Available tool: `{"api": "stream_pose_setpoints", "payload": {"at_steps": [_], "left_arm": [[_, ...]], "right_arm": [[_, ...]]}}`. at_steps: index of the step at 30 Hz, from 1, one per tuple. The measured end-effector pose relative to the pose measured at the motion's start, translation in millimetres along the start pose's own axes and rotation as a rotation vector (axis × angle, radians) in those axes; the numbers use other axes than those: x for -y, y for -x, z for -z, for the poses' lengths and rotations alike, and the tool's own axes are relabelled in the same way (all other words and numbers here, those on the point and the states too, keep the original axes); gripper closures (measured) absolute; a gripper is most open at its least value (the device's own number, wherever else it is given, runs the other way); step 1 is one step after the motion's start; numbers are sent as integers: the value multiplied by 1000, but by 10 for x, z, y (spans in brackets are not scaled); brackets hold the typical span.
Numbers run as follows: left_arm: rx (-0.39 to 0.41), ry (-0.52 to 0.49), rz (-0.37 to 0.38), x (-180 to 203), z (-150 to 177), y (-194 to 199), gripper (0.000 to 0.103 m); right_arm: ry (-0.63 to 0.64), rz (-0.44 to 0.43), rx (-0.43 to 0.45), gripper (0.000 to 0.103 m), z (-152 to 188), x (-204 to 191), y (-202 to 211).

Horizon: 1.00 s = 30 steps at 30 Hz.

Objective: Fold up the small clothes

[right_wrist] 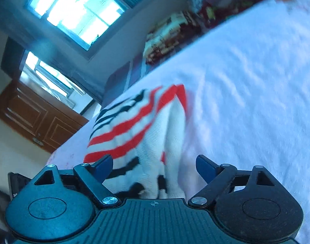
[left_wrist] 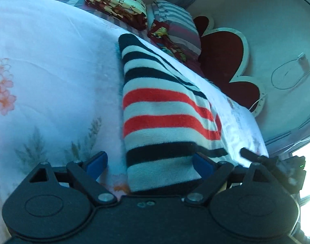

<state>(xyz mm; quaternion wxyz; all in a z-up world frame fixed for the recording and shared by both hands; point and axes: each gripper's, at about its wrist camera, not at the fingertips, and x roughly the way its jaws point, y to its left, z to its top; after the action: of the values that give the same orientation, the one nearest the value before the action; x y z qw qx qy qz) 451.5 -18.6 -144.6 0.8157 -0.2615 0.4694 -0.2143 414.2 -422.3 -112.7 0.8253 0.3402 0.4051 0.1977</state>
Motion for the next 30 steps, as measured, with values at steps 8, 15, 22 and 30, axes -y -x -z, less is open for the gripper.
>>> {"api": "stream_pose_setpoints", "payload": {"at_steps": [8,15,22,30], "left_arm": [[-65,-50,56,82,-104,-166,25],[-60,-90,47,152,-120,-313,24],[-14,-222,-75,440,-60,-324,35],[85,-314,-94,696,47,-56,48]], "right_arm": [[7,-95,-71,18,-50,152,-115],[166,-82,-95,21,-7,-135,-377],[285,68,-74,60,137,-380,-456],[523,186,11,68,411,-1063,-423]]}}
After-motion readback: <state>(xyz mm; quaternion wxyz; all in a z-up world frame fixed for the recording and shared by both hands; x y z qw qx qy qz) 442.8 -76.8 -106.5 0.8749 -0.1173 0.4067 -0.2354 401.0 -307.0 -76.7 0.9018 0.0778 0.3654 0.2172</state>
